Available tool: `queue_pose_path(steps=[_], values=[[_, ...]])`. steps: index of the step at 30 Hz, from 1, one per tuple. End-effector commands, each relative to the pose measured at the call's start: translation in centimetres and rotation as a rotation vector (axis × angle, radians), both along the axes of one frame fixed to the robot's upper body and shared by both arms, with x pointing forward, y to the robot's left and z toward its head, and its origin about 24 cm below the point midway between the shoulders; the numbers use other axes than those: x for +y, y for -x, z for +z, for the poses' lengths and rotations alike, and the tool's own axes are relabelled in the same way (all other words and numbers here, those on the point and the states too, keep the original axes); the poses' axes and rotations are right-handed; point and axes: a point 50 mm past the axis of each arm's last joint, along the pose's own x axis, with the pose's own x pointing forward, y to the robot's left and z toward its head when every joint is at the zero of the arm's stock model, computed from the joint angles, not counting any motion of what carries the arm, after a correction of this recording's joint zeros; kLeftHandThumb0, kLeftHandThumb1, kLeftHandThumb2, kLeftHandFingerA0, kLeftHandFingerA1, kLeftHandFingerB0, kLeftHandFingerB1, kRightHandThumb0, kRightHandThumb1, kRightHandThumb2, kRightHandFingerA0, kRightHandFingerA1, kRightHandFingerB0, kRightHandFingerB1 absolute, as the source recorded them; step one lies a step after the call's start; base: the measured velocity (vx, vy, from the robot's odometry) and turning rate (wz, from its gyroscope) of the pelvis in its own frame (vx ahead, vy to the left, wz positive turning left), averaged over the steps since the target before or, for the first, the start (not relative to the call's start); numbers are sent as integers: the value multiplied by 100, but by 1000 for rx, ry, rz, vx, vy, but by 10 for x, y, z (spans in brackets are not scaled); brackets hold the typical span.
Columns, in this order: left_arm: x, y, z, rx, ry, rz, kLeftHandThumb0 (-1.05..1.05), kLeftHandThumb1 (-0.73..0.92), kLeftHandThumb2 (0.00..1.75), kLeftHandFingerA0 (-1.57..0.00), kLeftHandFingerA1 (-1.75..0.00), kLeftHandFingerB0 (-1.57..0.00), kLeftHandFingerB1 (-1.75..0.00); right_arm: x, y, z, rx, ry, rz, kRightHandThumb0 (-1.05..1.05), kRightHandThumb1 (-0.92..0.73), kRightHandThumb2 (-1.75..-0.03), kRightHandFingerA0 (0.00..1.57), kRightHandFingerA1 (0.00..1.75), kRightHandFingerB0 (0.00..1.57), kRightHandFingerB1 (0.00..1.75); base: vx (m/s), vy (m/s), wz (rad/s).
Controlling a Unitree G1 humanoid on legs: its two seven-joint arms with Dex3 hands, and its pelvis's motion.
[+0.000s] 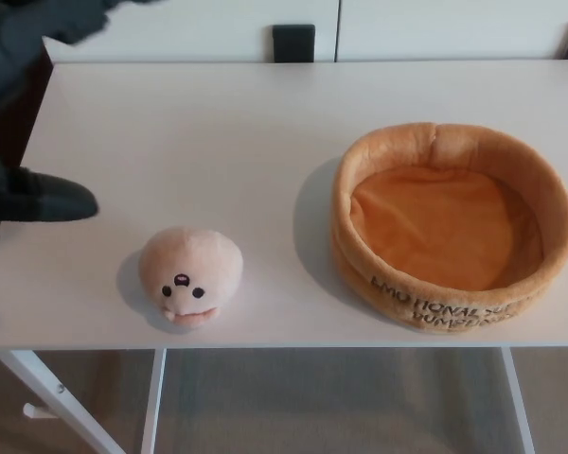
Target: The robot walks towards a table in front, picks a dumpling toy with left hand and puts it in an orange round plate
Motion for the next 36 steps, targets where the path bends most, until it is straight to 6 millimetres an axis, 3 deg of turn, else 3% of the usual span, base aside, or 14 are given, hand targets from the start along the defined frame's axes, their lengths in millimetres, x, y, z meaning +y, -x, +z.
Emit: queue_pose_path(steps=[1,3,6,9,12,13,14,16,18,25,29,30,33,36], values=[[-8,-19,-24,99,-122,154,-39,28,66,-2,-32,-2,-33,-6,2,3,6,26,-14,-24,-51,-56,87,61,40,34,0,0,0],[-13,-22,-28,112,-138,150,-46,34,71,-4,-37,-4,-35,-6,3,2,10,29,-13,-25,-50,-56,88,60,41,34,0,0,0],[-22,-24,-35,148,-192,144,-47,34,70,-4,-25,-4,-27,-6,8,1,22,27,-18,-24,-50,-55,86,58,41,35,0,0,0],[-28,-25,-39,171,-228,144,-47,33,71,-4,-25,-2,-27,-7,9,1,28,31,-15,-24,-51,-56,88,64,42,35,0,0,0],[-35,-26,-44,167,-252,136,-58,30,62,-5,-23,-4,-25,-6,7,1,30,38,-1,-22,-51,-56,85,57,42,35,0,0,0],[-37,-26,-44,165,-260,139,-58,30,62,-5,-23,-4,-25,-6,7,1,31,39,0,-22,-51,-56,85,57,42,35,0,0,0],[-38,-26,-46,170,-266,141,-48,31,74,0,-26,0,-30,-6,7,1,32,40,1,-22,-51,-56,86,60,41,35,0,0,0],[-40,-26,-48,178,-273,145,-48,31,74,0,-26,0,-30,-6,6,1,34,41,1,-22,-51,-56,86,60,41,35,0,0,0],[-44,-27,-53,186,-280,129,-49,32,75,0,-26,0,-29,-6,7,1,36,41,7,-27,-54,-56,90,81,41,35,0,0,0],[-53,-31,-64,197,-295,122,-49,32,75,0,-22,0,-28,-6,6,1,39,30,23,-25,-54,-57,88,65,43,36,0,0,0],[-58,-36,-73,222,-313,144,-53,33,75,0,-17,0,-27,-5,8,0,56,21,21,-27,-48,-63,85,74,41,41,0,0,0],[-59,-39,-74,237,-323,150,-55,35,75,0,-13,0,-24,-5,9,0,60,20,19,-20,-51,-55,85,92,44,36,0,0,0],[-60,-48,-78,252,-330,165,-53,32,76,0,-20,0,-26,-5,8,0,62,23,22,-19,-51,-55,88,94,45,36,0,0,0],[-61,-55,-81,260,-351,184,-55,33,77,0,-17,0,-24,-5,7,0,68,32,31,-21,-52,-56,90,84,46,36,0,0,0]])
